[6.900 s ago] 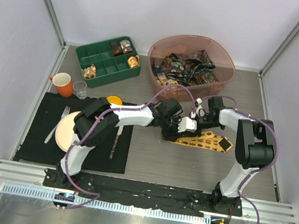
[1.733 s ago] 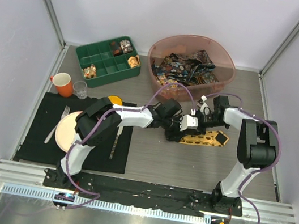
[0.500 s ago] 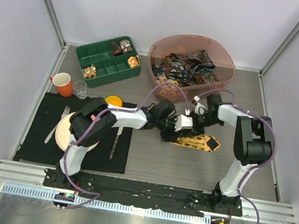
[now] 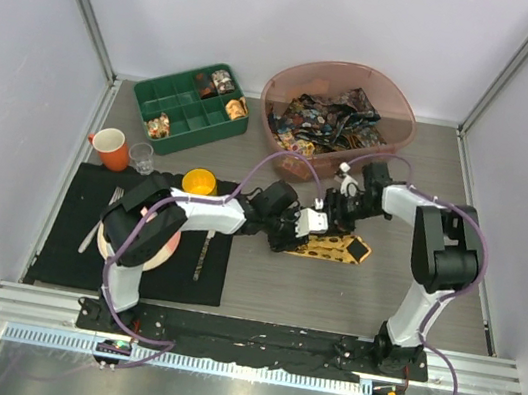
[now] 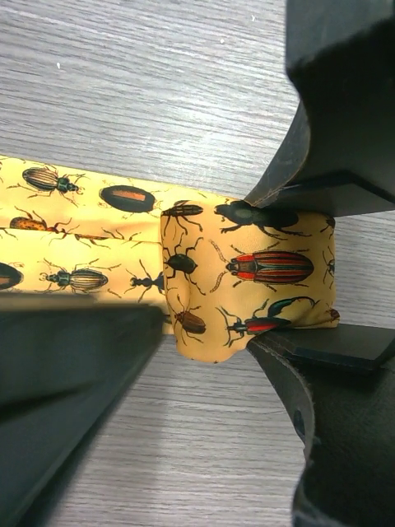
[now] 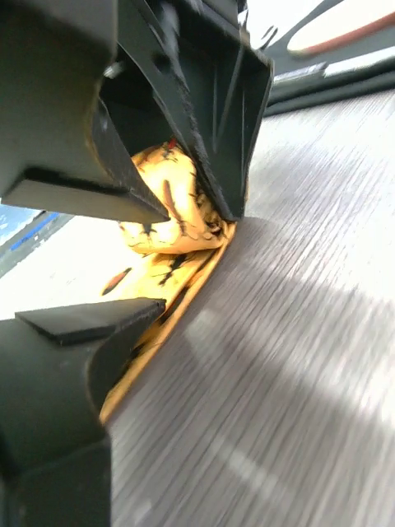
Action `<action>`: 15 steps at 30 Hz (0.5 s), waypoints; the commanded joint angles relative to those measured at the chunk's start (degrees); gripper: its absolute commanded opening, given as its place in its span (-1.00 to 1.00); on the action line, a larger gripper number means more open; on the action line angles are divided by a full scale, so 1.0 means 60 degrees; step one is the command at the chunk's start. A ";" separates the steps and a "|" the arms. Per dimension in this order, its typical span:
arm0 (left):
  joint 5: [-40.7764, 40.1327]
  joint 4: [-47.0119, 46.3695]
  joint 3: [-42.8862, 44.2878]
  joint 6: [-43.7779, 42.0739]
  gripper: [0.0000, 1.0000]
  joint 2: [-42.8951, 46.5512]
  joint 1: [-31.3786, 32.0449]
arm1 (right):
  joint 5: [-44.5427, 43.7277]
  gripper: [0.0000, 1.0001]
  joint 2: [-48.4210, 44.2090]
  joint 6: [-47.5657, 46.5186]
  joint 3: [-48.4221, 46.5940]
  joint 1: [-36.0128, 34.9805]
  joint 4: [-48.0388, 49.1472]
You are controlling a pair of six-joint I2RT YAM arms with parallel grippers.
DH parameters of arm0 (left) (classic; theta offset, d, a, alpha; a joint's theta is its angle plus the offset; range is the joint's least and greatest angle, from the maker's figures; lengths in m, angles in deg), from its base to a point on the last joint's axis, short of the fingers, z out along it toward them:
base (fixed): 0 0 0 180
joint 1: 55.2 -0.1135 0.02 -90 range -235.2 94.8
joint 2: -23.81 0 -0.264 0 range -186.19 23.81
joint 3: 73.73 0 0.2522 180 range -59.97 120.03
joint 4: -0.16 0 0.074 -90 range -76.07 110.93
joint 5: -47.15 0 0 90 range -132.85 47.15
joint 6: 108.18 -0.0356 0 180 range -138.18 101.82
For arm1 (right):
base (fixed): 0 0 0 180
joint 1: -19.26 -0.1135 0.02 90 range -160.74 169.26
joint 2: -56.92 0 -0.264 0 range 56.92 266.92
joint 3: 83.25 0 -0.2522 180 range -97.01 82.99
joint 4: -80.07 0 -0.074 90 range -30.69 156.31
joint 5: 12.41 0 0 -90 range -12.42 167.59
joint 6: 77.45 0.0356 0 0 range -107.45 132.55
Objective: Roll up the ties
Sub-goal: Roll the tie at the center of the board.
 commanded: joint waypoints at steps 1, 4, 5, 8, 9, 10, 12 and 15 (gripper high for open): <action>-0.1025 0.1516 -0.0543 -0.0566 -0.63 -0.0449 0.0053 | 0.1009 0.03 -0.1126 0.0236 0.0257 0.0347 -0.0215; -0.1142 0.1516 -0.0558 -0.0889 -0.62 -0.0493 0.0214 | 0.1421 0.15 -0.1405 0.1159 0.0682 0.0128 0.0355; -0.1171 0.1501 -0.0544 -0.0962 -0.62 -0.0566 0.0214 | 0.1392 0.16 -0.1405 0.1204 0.0727 -0.0047 0.0400; -0.1186 0.1604 -0.0485 -0.1152 -0.62 -0.0654 0.0243 | 0.1377 0.17 -0.1142 0.1204 0.0859 -0.0166 0.0445; -0.1215 0.1604 -0.0485 -0.1240 -0.61 -0.0698 0.0272 | 0.1377 0.18 -0.1084 0.1204 0.0874 -0.0166 0.0503; -0.1215 0.1647 -0.0470 -0.1255 -0.62 -0.0713 0.0258 | 0.1406 0.18 -0.1083 0.1219 0.0918 -0.0166 0.0634; -0.1172 0.1662 -0.0455 -0.1270 -0.61 -0.0742 0.0258 | 0.1421 0.17 -0.1083 0.1248 0.0933 -0.0253 0.0738; -0.1128 0.1677 -0.0426 -0.1197 -0.58 -0.0786 0.0273 | 0.1203 0.12 -0.0995 0.1117 0.0991 -0.0502 0.0680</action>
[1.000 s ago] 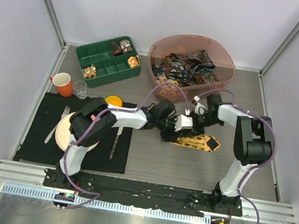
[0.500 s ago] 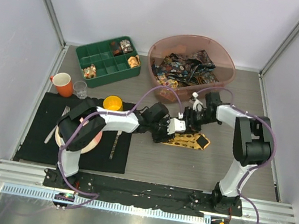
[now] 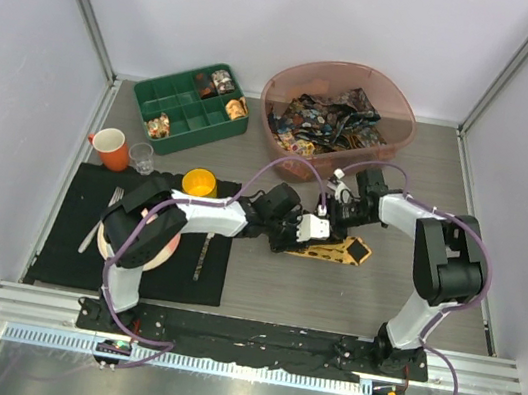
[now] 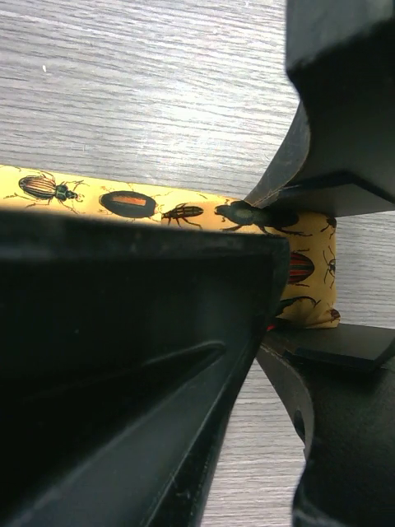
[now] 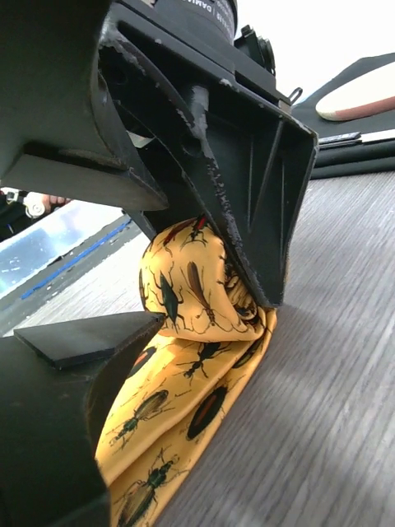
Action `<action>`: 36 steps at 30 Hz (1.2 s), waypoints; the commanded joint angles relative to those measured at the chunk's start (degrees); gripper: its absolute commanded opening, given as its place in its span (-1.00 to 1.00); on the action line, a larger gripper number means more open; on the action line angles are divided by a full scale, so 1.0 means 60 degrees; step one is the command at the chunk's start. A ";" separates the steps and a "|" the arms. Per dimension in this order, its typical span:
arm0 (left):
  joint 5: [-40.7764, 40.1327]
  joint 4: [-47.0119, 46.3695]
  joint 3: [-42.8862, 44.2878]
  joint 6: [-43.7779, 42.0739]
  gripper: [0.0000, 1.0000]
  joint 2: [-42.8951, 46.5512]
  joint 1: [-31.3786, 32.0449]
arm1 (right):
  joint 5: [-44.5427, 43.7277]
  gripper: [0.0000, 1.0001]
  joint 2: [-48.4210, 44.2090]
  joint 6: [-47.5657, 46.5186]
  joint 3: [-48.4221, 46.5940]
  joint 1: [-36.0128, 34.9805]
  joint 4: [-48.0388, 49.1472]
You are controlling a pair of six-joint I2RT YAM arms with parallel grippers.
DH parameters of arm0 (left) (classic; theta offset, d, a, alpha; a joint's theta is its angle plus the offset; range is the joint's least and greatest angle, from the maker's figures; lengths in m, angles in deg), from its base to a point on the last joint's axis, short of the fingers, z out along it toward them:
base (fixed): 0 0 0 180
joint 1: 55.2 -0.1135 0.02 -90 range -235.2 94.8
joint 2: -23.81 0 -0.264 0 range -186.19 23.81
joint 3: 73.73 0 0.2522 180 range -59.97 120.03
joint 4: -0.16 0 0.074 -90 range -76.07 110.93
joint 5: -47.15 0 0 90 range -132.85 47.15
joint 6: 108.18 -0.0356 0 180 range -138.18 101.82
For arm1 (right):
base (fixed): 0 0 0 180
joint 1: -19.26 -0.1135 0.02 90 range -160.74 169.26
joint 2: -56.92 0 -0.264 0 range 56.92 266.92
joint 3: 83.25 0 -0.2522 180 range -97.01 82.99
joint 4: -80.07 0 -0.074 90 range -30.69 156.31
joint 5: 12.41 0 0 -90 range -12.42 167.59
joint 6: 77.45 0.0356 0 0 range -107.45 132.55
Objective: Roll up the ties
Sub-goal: Roll the tie at the center of the board.
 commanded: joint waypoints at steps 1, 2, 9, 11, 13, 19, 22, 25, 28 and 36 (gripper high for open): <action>-0.0781 0.1633 -0.0379 -0.0348 -0.57 -0.0833 0.0025 | -0.0040 -0.01 0.0101 -0.0024 0.0099 -0.0266 0.0322; -0.0738 0.1648 -0.0379 -0.0333 -0.53 -0.0863 0.0025 | -0.0317 -0.13 0.0145 -0.0082 0.0128 -0.0266 0.0308; -0.0358 0.1545 -0.0335 -0.0099 -0.02 -0.0731 -0.0019 | -0.1576 -0.99 0.0892 -0.0551 0.0217 -0.0266 -0.0204; -0.0240 0.1487 -0.0291 0.0192 0.17 -0.0571 -0.0121 | -0.1885 -0.99 0.0878 -0.0537 0.0363 -0.0164 -0.0220; 0.0256 0.1180 -0.0349 0.0384 0.32 -0.0351 -0.0354 | -0.2340 -0.99 0.0834 -0.0537 0.0480 -0.0061 -0.0293; 0.1383 0.0302 -0.0423 0.0502 0.43 0.0235 -0.0488 | -0.3304 -0.99 0.0966 -0.0580 0.0510 0.0334 -0.0600; 0.1766 -0.0108 -0.0321 0.0473 0.46 0.0265 -0.0488 | -0.3599 -0.99 0.1068 -0.0537 0.0422 0.0466 -0.0776; 0.2220 -0.0198 0.0001 0.0429 0.47 0.0104 -0.0488 | -0.4025 -0.99 0.1054 -0.0522 0.0320 0.0466 -0.0996; 0.2412 -0.0242 0.0411 0.0298 0.48 -0.0144 -0.0473 | -0.4260 -0.99 0.1156 -0.0551 0.0203 0.0466 -0.1215; 0.2557 0.0883 0.1392 -0.0785 0.50 -0.0277 -0.0459 | -0.4392 -0.99 0.1785 -0.0961 -0.0456 0.0481 -0.1596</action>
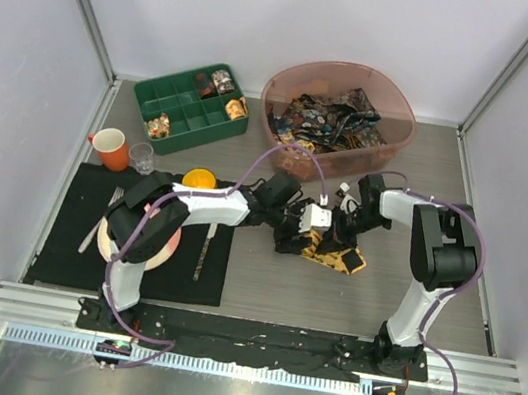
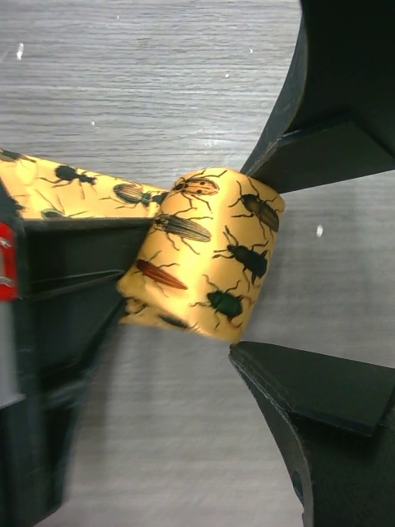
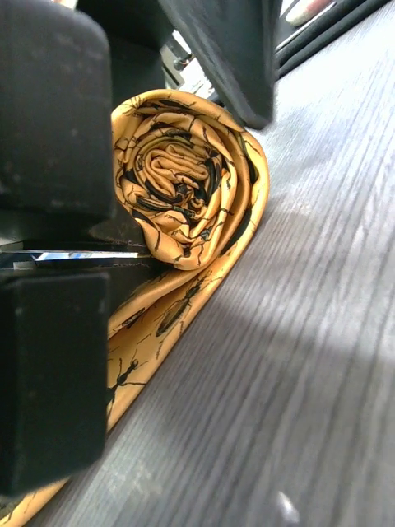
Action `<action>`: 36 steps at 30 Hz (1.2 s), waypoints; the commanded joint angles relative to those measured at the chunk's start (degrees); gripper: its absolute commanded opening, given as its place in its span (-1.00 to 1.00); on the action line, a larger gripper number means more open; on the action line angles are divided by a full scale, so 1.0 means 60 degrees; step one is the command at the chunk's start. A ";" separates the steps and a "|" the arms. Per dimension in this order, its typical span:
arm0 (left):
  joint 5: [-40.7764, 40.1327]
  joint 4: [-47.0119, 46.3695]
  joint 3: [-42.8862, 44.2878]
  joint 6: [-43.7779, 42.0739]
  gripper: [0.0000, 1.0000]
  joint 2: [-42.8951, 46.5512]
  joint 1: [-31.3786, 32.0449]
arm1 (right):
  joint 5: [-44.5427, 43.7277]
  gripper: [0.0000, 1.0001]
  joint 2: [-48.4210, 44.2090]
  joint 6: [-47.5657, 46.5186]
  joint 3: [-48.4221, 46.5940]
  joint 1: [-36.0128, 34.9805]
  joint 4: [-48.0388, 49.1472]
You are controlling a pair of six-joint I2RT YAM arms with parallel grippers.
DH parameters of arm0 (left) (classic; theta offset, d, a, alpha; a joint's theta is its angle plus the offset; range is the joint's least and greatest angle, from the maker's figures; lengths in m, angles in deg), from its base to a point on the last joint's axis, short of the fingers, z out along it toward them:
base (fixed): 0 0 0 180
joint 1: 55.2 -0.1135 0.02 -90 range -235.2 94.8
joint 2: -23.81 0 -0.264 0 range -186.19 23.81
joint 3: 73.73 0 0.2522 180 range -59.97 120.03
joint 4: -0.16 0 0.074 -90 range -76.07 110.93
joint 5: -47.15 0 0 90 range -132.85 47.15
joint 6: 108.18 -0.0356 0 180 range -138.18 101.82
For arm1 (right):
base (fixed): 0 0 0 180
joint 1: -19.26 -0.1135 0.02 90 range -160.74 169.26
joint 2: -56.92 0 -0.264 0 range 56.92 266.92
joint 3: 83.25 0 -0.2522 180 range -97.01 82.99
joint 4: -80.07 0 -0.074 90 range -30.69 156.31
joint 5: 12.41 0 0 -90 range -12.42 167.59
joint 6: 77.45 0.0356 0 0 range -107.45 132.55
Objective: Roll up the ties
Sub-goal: Roll the tie at the center of the board.
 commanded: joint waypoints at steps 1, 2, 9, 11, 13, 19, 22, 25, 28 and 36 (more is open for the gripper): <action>0.0536 0.0784 0.0742 -0.1027 0.50 0.0015 0.0026 | -0.2399 -0.99 0.0853 -0.0845 -0.0238 -0.0011 -0.0165; 0.0566 0.0930 0.0800 -0.1391 0.51 -0.0058 0.0041 | -0.2326 -0.99 0.0927 -0.1005 -0.0282 0.0004 -0.0209; 0.1152 0.1927 0.1532 -0.2229 0.51 -0.0556 0.0290 | -0.1798 -0.99 0.1351 -0.1460 -0.0897 -0.0025 -0.0561; 0.1240 0.2350 0.1766 -0.2332 0.50 -0.0732 0.0377 | -0.1667 -0.99 0.1483 -0.1606 -0.1044 -0.0040 -0.0692; 0.1211 0.2498 0.1826 -0.2377 0.47 -0.0937 0.0392 | -0.1593 -0.99 0.1615 -0.1797 -0.1234 -0.0069 -0.0751; 0.1020 0.2250 0.1432 -0.2027 0.04 -0.0939 0.0392 | -0.1227 -0.99 0.2040 -0.2295 -0.1659 -0.0245 -0.0795; 0.0816 0.1986 0.1007 -0.1442 -0.26 -0.0719 0.0422 | -0.1022 -0.99 0.2114 -0.2281 -0.1879 -0.0275 -0.0679; 0.0041 0.2118 0.0670 -0.1044 -0.45 -0.0543 0.0480 | -0.0803 -0.99 0.1720 -0.2397 -0.2012 -0.0231 -0.0839; -0.0897 0.2541 0.0449 -0.0765 -0.56 -0.0513 0.0480 | -0.0408 -0.73 0.0783 -0.2340 -0.1866 -0.0099 -0.1102; -0.1675 0.3348 0.0859 -0.0736 -0.59 -0.1054 0.0509 | 0.1086 -0.04 -0.1166 -0.2414 -0.1192 0.0604 -0.1880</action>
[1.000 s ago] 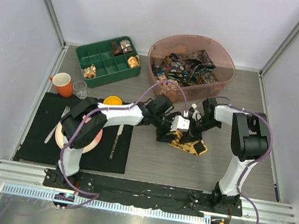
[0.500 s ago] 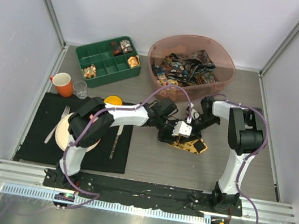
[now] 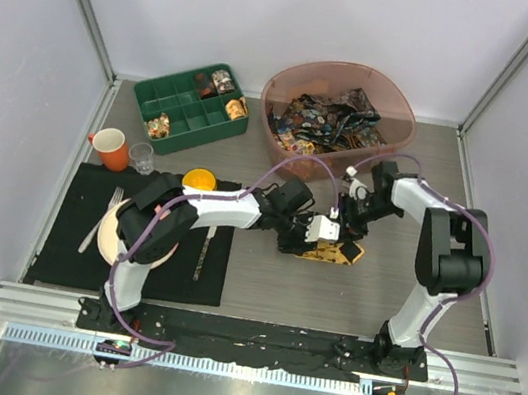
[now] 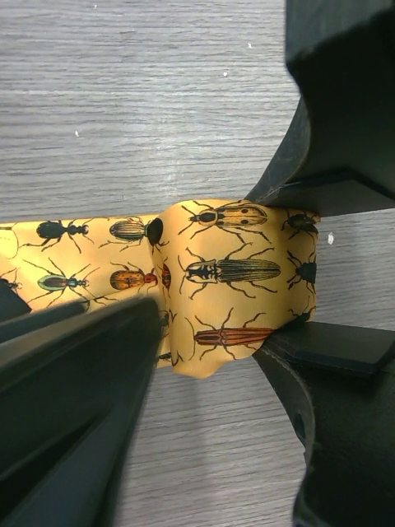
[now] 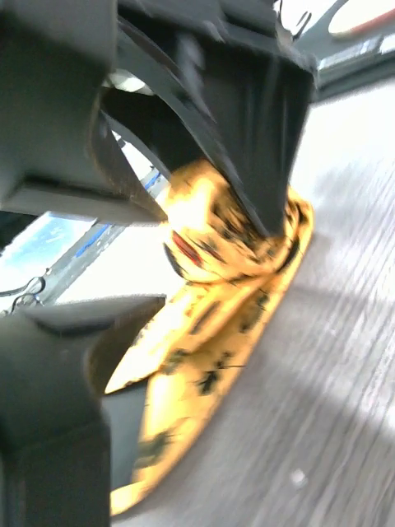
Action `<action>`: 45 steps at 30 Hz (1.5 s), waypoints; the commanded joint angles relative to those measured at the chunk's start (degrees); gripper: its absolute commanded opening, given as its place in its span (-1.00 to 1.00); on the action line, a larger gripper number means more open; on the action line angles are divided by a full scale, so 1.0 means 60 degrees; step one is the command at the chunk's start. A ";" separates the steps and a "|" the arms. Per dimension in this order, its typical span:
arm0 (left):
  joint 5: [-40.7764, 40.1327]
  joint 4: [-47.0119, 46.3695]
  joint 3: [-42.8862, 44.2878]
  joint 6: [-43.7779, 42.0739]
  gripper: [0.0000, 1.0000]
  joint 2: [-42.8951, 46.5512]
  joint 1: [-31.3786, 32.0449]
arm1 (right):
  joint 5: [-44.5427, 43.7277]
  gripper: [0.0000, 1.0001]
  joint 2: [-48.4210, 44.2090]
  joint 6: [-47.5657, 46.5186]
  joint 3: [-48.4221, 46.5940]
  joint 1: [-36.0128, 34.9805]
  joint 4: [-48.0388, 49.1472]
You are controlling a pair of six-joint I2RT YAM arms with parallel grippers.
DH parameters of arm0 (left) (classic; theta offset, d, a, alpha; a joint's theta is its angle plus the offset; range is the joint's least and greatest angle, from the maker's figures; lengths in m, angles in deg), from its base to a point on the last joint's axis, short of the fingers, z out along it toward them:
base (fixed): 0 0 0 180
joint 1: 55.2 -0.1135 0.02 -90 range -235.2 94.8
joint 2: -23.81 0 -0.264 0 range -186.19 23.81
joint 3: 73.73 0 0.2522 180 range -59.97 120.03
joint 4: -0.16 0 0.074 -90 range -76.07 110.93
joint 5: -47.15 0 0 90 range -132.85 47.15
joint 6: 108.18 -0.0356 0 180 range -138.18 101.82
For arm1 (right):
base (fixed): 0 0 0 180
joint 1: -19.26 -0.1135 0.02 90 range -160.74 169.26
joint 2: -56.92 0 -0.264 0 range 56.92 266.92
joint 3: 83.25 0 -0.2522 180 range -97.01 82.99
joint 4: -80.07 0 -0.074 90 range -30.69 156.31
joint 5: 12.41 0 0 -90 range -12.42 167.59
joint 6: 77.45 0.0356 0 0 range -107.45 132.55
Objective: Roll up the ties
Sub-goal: Roll the tie at the center of the board.
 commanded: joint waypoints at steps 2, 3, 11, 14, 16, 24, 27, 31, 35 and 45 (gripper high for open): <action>-0.0935 0.2019 0.0204 0.0244 -0.57 -0.0679 0.0047 | 0.1118 0.02 -0.1011 0.0166 0.0441 0.0196 0.0349; -0.0921 0.2150 0.0321 0.0259 -0.56 -0.0854 0.0076 | 0.1206 0.07 -0.0997 0.0386 0.0486 0.0138 0.0482; -0.0804 0.2312 0.0791 0.0288 -0.48 -0.1105 0.0062 | 0.0930 0.01 -0.0412 0.1003 0.0896 -0.0272 0.1713; -0.0774 0.2284 0.0821 0.0230 -0.44 -0.1120 0.0062 | 0.0564 -0.22 -0.0177 0.1076 0.0983 -0.0272 0.2093; -0.0760 0.2298 0.0821 0.0215 -0.41 -0.1105 0.0062 | 0.0256 -0.42 -0.0103 0.1062 0.1057 -0.0287 0.2197; -0.0541 0.1714 0.0616 0.0156 0.43 -0.0784 -0.0011 | -0.0565 -0.99 0.0453 0.0711 0.1350 0.0238 0.1832; -0.0145 0.1201 0.0630 0.0272 0.66 -0.0579 -0.0070 | -0.1034 -0.99 0.0629 0.0623 0.1351 0.0547 0.1612; 0.0119 0.0015 0.0455 0.0740 0.70 -0.0256 -0.0100 | -0.1693 -0.99 0.0775 0.0666 0.1102 0.0592 0.1495; 0.0090 -0.0777 0.0571 0.1196 0.71 -0.0226 -0.0114 | -0.2102 -0.99 0.0966 0.0695 0.0941 0.0563 0.1450; 0.1071 -0.1276 0.0953 0.1621 0.64 -0.0870 -0.0100 | -0.2499 -0.99 0.1492 0.0505 0.0384 0.0153 0.1524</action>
